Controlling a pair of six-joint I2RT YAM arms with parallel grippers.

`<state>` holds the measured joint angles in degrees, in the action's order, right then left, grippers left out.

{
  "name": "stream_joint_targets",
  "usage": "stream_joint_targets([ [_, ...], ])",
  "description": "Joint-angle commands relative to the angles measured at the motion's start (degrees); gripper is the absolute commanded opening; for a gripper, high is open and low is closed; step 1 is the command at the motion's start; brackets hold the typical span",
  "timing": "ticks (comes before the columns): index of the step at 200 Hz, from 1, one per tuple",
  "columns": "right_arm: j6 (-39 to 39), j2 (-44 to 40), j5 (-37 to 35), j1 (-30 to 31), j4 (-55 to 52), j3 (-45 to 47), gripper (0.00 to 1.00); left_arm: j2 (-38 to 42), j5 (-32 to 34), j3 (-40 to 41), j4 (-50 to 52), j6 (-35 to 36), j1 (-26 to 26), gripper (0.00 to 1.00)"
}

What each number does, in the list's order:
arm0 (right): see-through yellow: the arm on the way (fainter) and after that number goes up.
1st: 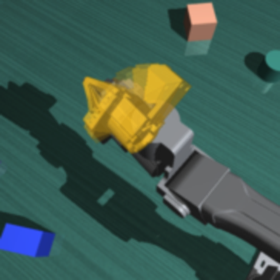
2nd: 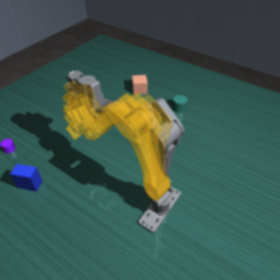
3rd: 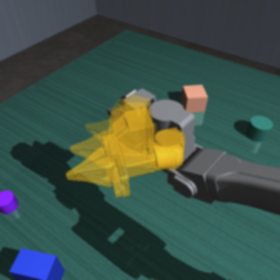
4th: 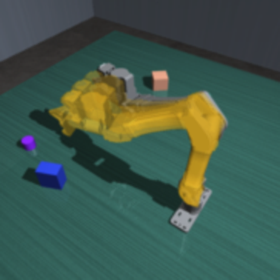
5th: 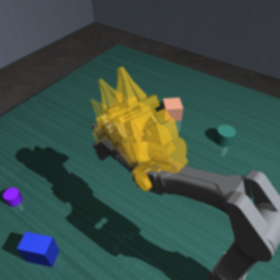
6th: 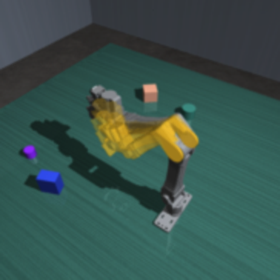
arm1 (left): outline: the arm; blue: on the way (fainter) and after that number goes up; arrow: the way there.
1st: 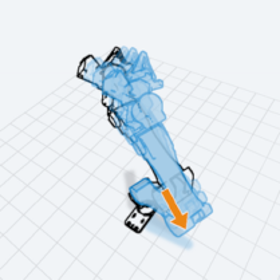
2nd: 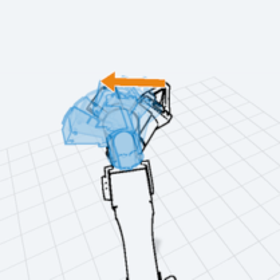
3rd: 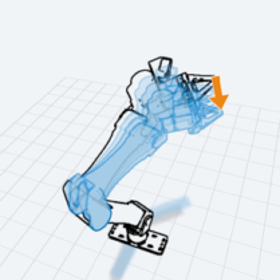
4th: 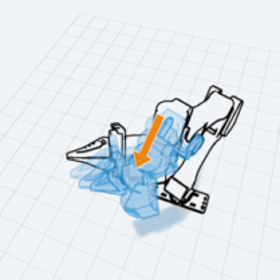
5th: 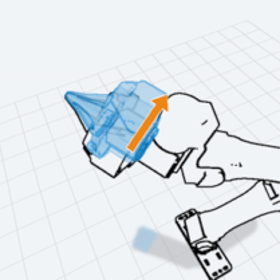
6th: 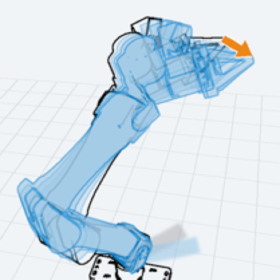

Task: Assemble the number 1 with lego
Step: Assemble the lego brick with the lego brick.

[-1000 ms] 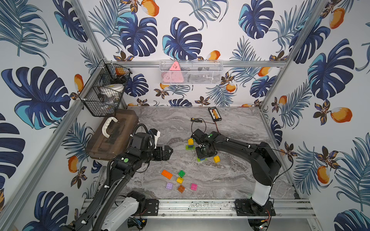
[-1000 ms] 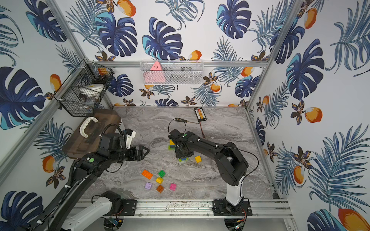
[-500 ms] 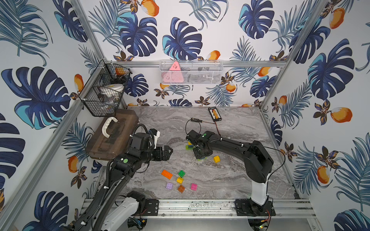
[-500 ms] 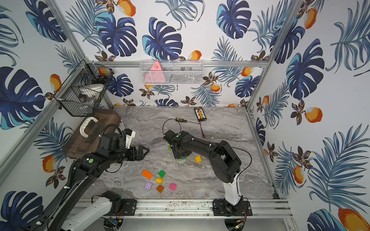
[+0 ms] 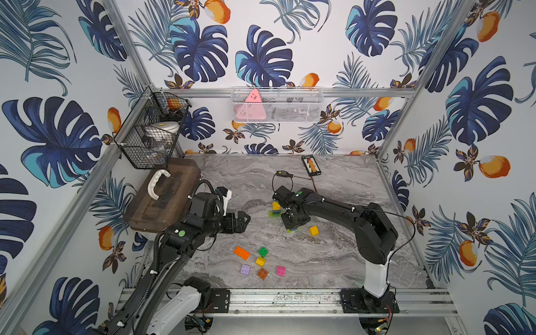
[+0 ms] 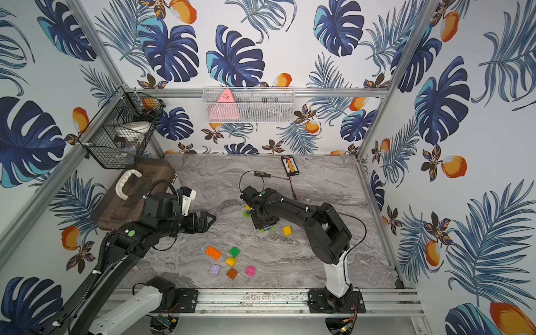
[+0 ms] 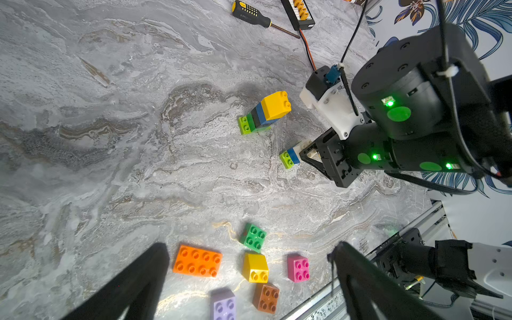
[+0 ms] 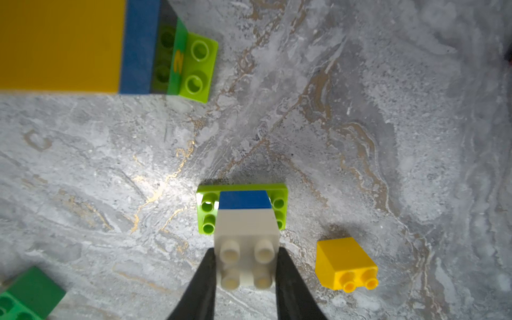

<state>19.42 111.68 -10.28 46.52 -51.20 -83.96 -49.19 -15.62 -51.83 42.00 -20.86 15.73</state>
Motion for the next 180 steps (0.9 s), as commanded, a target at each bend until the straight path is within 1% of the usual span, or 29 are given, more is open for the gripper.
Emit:
stream_joint_targets([
  [1,-3.95,1.51,2.82,-0.53,-2.56,-0.21,0.1,0.05,0.15,-0.33,-0.09,0.22,-0.08,0.99],
  [54,-5.26,3.25,3.21,-1.51,-3.67,-0.72,0.09,-0.24,0.14,-0.37,-0.12,0.28,-0.08,0.99],
  [82,-4.4,4.14,3.32,-1.58,-2.81,-0.08,0.09,-0.07,0.24,-0.35,-0.08,0.22,-0.08,0.99],
  [100,-0.27,4.16,2.87,-1.94,-3.98,-0.69,0.09,-0.02,0.24,-0.37,-0.08,0.21,-0.09,0.99],
  [107,2.27,5.73,2.33,-1.96,-4.49,-0.85,0.09,0.06,0.24,-0.37,-0.1,0.22,-0.08,0.99],
  [146,14.09,4.87,3.06,-2.24,-5.03,0.4,0.13,0.45,0.15,-0.37,-0.07,0.24,-0.08,0.99],
  [180,18.84,4.86,3.56,-2.32,-4.75,1.17,0.15,1.09,-0.08,-0.35,-0.24,0.28,-0.08,0.99],
])
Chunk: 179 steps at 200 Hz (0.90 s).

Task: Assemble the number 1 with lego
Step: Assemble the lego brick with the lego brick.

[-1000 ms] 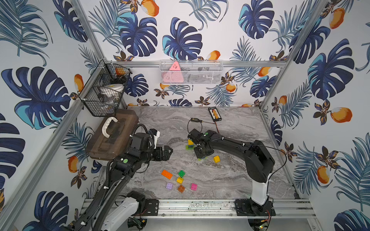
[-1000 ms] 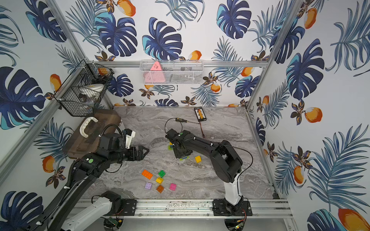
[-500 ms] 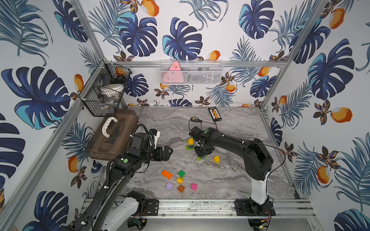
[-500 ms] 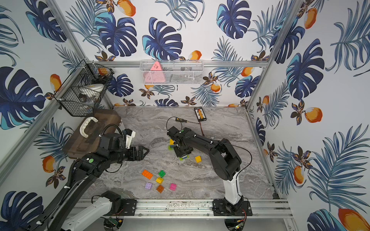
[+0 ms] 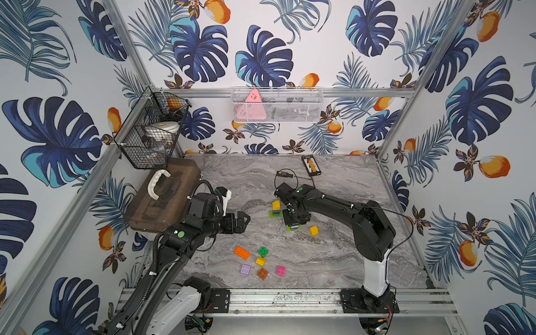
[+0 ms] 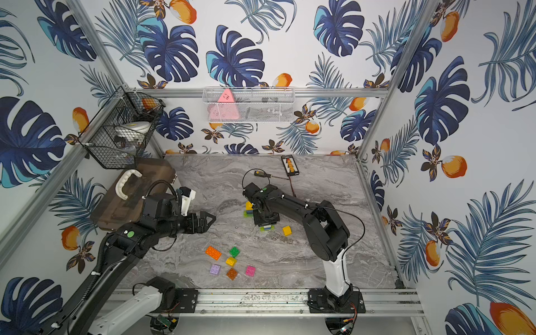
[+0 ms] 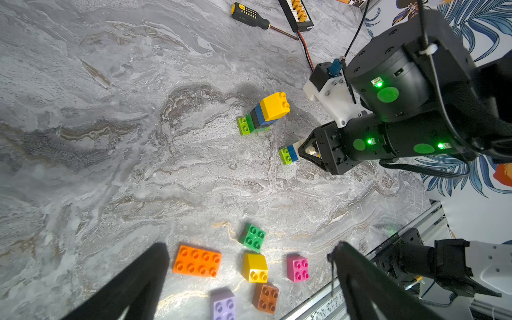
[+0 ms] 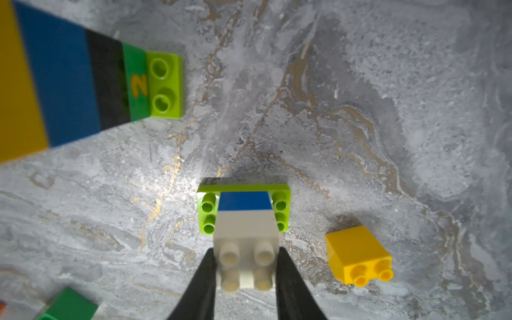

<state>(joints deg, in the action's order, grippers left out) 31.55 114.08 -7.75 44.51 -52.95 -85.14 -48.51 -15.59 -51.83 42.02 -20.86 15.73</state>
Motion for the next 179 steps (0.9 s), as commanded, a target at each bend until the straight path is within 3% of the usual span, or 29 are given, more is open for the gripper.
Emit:
stream_joint_targets([
  [1,6.78,2.46,1.05,-0.3,-3.02,2.35,0.15,0.38,-0.12,-0.32,-0.27,0.33,-0.08,0.99],
  [67,8.46,2.47,0.31,-0.31,-5.52,-0.32,0.35,1.58,-0.14,-0.2,-0.27,0.21,-0.08,0.99],
  [113,9.17,-1.43,-1.05,-0.3,-7.44,-2.18,0.64,1.51,-0.27,-0.18,-0.37,0.24,-0.08,0.99],
  [179,8.92,-9.02,0.16,0.04,-6.65,0.09,0.69,1.14,-0.14,-0.21,-0.32,0.36,-0.13,0.99],
])
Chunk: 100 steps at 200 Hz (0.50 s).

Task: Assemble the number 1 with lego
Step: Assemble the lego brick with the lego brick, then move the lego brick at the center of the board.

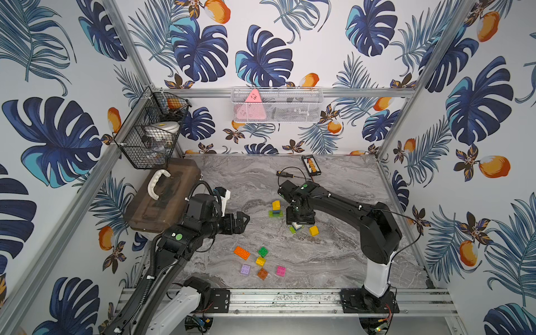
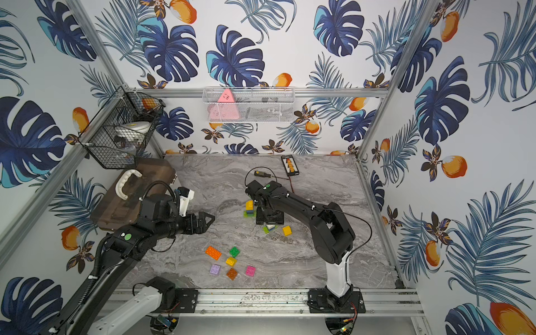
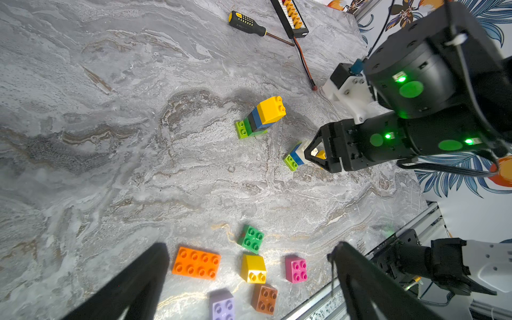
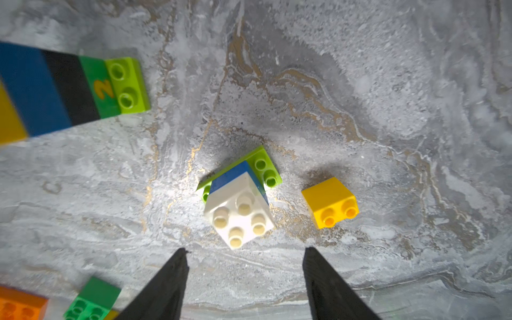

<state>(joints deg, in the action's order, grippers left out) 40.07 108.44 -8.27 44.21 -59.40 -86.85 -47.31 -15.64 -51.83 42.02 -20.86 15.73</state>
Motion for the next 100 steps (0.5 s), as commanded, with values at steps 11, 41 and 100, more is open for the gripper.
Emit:
stream_joint_targets([
  [11,-0.69,-6.62,2.13,0.91,1.38,4.04,0.69,-0.06,0.01,-0.2,-0.32,0.3,-0.08,0.99],
  [41,2.07,-14.41,2.22,5.07,0.78,9.5,0.69,-0.38,0.08,-0.18,-0.27,0.3,-0.1,0.99],
  [100,25.59,-17.64,5.89,18.78,10.53,19.32,0.7,-0.68,0.78,-0.25,-0.03,0.12,-0.1,0.99],
])
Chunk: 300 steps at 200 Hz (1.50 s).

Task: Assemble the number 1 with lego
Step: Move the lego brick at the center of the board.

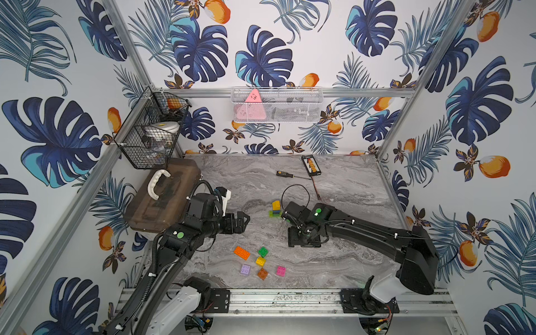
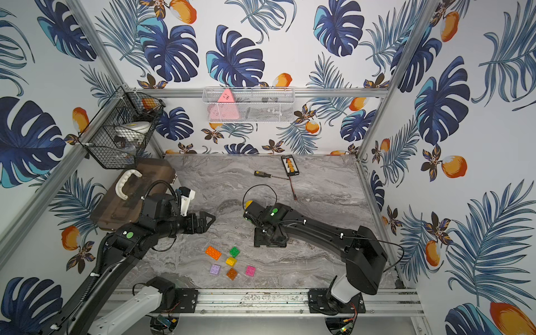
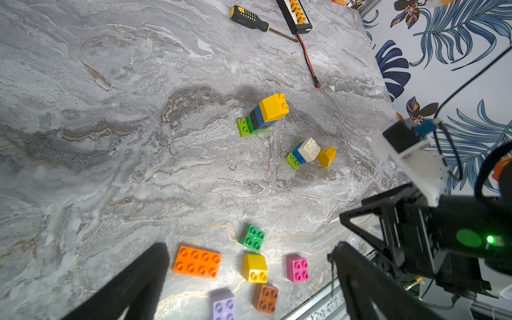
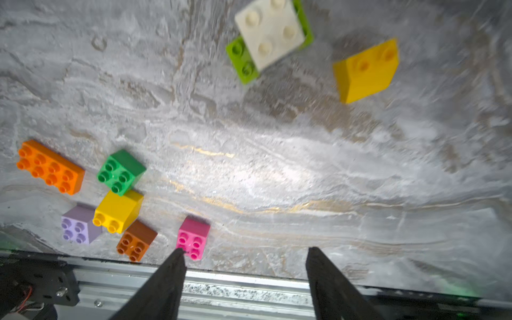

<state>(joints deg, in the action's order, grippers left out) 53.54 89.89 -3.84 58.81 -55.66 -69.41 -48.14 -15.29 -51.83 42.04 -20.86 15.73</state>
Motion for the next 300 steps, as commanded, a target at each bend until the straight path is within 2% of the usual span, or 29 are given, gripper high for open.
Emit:
stream_joint_targets([
  [1,12.47,1.0,1.41,4.46,6.97,1.89,0.7,0.15,0.48,-0.27,-0.04,0.12,-0.09,0.99],
  [26,18.74,5.64,1.31,8.96,9.89,2.3,0.66,0.41,0.68,-0.35,0.06,0.14,0.0,0.99],
  [56,22.87,8.24,2.81,10.82,13.75,3.76,0.59,1.24,1.12,-0.29,0.14,0.12,0.34,0.99],
  [164,24.82,12.63,5.07,12.12,14.31,3.93,0.56,3.13,1.61,-0.29,0.09,0.02,1.06,0.99],
  [271,24.09,13.8,2.65,12.04,11.41,3.34,0.4,3.92,1.93,-0.22,0.21,-0.14,1.06,0.99],
  [300,22.25,11.87,2.08,9.01,11.15,6.25,0.38,3.89,2.02,-0.2,0.18,-0.11,1.15,0.99],
])
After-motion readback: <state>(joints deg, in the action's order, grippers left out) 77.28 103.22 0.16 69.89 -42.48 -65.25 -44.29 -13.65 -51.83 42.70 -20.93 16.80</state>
